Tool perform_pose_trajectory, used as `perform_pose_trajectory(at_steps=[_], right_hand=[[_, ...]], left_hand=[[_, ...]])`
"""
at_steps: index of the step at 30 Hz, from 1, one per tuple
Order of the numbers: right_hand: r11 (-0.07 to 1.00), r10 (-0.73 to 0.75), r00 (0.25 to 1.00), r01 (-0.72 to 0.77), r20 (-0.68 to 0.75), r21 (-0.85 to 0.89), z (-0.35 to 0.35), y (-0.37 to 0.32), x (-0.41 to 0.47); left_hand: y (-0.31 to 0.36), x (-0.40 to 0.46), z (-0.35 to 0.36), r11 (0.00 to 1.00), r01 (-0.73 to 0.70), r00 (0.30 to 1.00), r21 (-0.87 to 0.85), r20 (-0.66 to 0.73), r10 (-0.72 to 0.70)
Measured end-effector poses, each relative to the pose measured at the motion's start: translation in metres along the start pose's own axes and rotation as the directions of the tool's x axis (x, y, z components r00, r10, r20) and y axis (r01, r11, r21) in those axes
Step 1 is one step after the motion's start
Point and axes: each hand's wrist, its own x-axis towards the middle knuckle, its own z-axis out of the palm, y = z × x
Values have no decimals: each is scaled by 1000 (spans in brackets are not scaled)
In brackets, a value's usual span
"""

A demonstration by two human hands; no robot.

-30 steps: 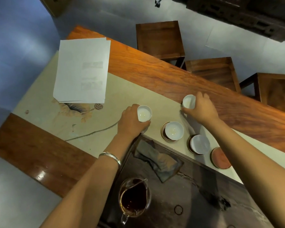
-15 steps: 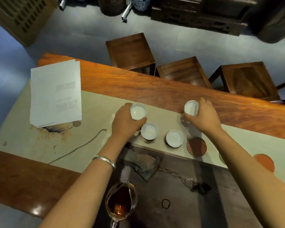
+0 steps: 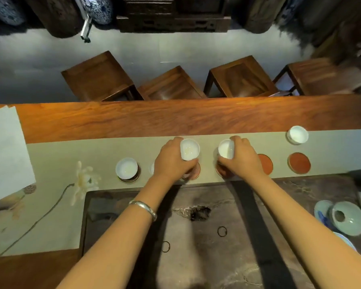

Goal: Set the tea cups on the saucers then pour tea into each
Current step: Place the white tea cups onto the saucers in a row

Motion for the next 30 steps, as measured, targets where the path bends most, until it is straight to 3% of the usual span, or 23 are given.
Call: perform_pose_trajectory(at_steps=[10, 22, 30], right_hand=[[998, -22, 996, 26, 85, -55, 19, 23, -9], [997, -65, 995, 68, 71, -48, 24, 33, -10], [998, -57, 998, 58, -36, 11, -13, 59, -5]], left_hand=[[-5, -15, 41, 988, 69, 992, 139, 97, -83], [-6, -20, 53, 977, 106, 990, 187, 72, -121], [6, -70, 57, 988, 11, 995, 155, -101, 5]])
